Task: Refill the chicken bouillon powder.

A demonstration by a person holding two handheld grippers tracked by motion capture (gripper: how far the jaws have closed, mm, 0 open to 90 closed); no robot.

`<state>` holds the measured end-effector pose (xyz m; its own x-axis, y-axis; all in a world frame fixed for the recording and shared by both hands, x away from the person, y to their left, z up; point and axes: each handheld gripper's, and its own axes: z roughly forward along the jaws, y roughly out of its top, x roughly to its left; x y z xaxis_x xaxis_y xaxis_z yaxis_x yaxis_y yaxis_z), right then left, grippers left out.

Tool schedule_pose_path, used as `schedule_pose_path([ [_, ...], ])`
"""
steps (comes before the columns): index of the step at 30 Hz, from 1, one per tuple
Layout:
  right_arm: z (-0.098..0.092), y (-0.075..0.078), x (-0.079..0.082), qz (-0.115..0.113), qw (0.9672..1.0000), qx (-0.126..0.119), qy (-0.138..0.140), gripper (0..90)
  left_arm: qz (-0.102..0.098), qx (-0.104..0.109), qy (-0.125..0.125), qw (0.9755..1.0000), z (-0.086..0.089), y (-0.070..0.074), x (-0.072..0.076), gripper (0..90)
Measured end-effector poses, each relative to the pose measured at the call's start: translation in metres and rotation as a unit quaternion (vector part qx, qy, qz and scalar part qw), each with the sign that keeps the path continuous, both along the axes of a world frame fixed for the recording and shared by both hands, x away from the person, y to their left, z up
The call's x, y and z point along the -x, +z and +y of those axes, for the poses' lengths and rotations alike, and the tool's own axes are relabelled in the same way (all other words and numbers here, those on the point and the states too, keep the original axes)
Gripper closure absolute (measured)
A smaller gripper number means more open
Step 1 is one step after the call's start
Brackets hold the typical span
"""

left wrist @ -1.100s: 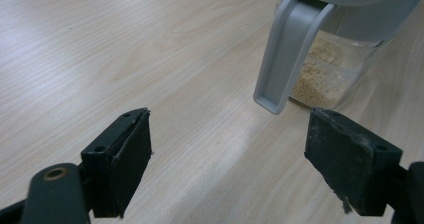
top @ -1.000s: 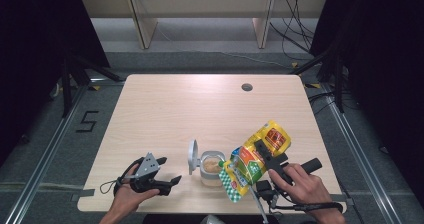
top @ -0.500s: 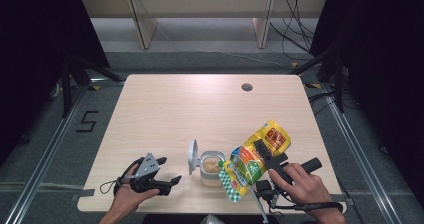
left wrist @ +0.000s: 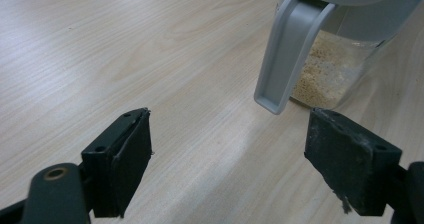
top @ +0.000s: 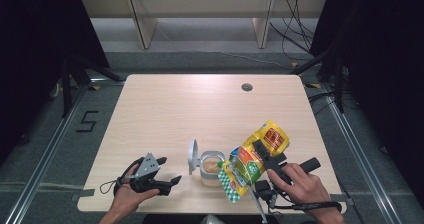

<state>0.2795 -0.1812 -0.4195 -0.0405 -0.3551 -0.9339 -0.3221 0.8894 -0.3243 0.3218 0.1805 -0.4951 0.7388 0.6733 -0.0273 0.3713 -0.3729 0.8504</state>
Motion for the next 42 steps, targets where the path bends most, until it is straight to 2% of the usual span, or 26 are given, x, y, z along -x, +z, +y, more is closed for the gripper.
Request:
schedule_pose_path([
  [2,0.0003,0.0023,-0.0015,-0.006,0.9999,0.012,0.009,50.9,0.0,0.001,0.002,1.0,-0.0001,-0.0001,-0.0002,18.2],
  [4,-0.0011,0.0004,-0.0001,-0.004,1.0,-0.002,0.0,50.9,0.0,0.0,0.0,1.0,-0.0002,-0.0001,-0.0001,18.3],
  [6,0.0007,0.0019,-0.0007,-0.006,0.9999,0.009,0.011,50.9,0.002,-0.001,-0.001,1.0,-0.0001,-0.0001,-0.0004,18.3],
  [7,0.0,0.0002,0.0004,-0.004,1.0,-0.002,0.002,50.9,0.0,-0.001,0.002,1.0,-0.0001,0.0,0.0,18.2],
  [9,0.0011,0.0014,0.0,-0.006,0.9999,0.005,0.009,50.9,-0.001,-0.001,0.004,1.0,0.0002,0.0003,0.0005,18.3],
  [11,0.0003,0.001,0.0001,-0.004,1.0,-0.001,0.005,50.9,-0.01,-0.009,-0.003,0.9999,0.0014,0.0009,-0.001,18.3],
  [13,0.0009,0.0032,-0.0013,-0.013,0.9997,0.012,0.014,50.9,-0.009,-0.009,-0.006,0.9999,0.0014,0.0008,-0.0012,18.3],
  [14,-0.001,0.0007,-0.0007,-0.004,1.0,-0.002,0.002,50.9,0.0,0.0,0.002,1.0,0.0,0.0,0.0002,18.3],
  [15,-0.0018,-0.0002,0.0001,-0.005,0.9999,-0.009,-0.003,50.9,0.0,-0.001,0.0,1.0,0.0,-0.0001,-0.0001,18.3],
  [17,0.0013,0.0028,-0.0008,-0.013,0.9998,0.013,0.009,50.9,-0.002,-0.005,-0.002,1.0,0.0004,0.0003,-0.0007,18.3],
  [18,0.0009,0.0013,0.0007,-0.01,0.9999,0.004,0.003,50.9,0.001,-0.001,-0.001,1.0,0.0,-0.0001,-0.0002,18.3],
  [20,0.0026,0.002,0.0016,-0.01,0.9999,0.008,0.006,50.9,0.0,0.0,0.001,1.0,0.0,-0.0001,-0.0001,18.3],
  [24,0.0031,0.0011,0.0016,-0.01,0.9999,0.003,0.004,50.9,-0.003,-0.004,-0.002,1.0,0.0004,0.0001,-0.0002,18.3],
  [25,0.0026,0.0006,0.0016,-0.009,1.0,0.0,0.002,51.0,0.001,-0.001,0.001,1.0,0.0,-0.0002,0.0,18.3],
  [26,0.0032,0.0016,0.0008,-0.011,0.9999,0.007,0.006,51.0,0.003,-0.001,-0.001,1.0,0.0001,-0.0002,-0.0004,18.3],
  [32,0.0029,0.0023,0.0001,-0.012,0.9998,0.013,0.007,51.0,0.002,-0.001,-0.002,1.0,0.0003,-0.0001,-0.0007,18.3],
  [34,0.0027,0.0014,0.0003,-0.01,0.9999,0.006,0.006,51.0,0.003,0.0,-0.001,1.0,0.0001,-0.0002,-0.0005,18.3],
  [35,0.0023,0.0013,-0.0011,-0.007,0.9999,0.006,0.01,51.1,-0.001,-0.001,0.003,1.0,0.0001,0.0004,0.0,18.3],
  [37,0.001,0.0006,-0.0005,-0.008,1.0,0.002,0.002,51.8,-0.009,-0.008,-0.004,0.9999,0.001,0.0009,-0.0011,18.3],
  [39,0.0001,0.001,-0.0011,-0.007,1.0,0.003,0.003,51.9,-0.007,-0.008,-0.007,0.9999,0.0013,0.0006,-0.0015,18.4],
  [40,0.0007,0.0025,-0.0023,-0.009,0.9998,0.011,0.011,51.9,-0.006,-0.007,-0.006,0.9999,0.0012,0.0005,-0.0015,18.3],
  [42,-0.0001,0.0014,-0.0022,-0.009,0.9999,0.004,0.007,52.0,-0.006,-0.006,-0.005,1.0,0.0009,0.0002,-0.0014,18.3],
])
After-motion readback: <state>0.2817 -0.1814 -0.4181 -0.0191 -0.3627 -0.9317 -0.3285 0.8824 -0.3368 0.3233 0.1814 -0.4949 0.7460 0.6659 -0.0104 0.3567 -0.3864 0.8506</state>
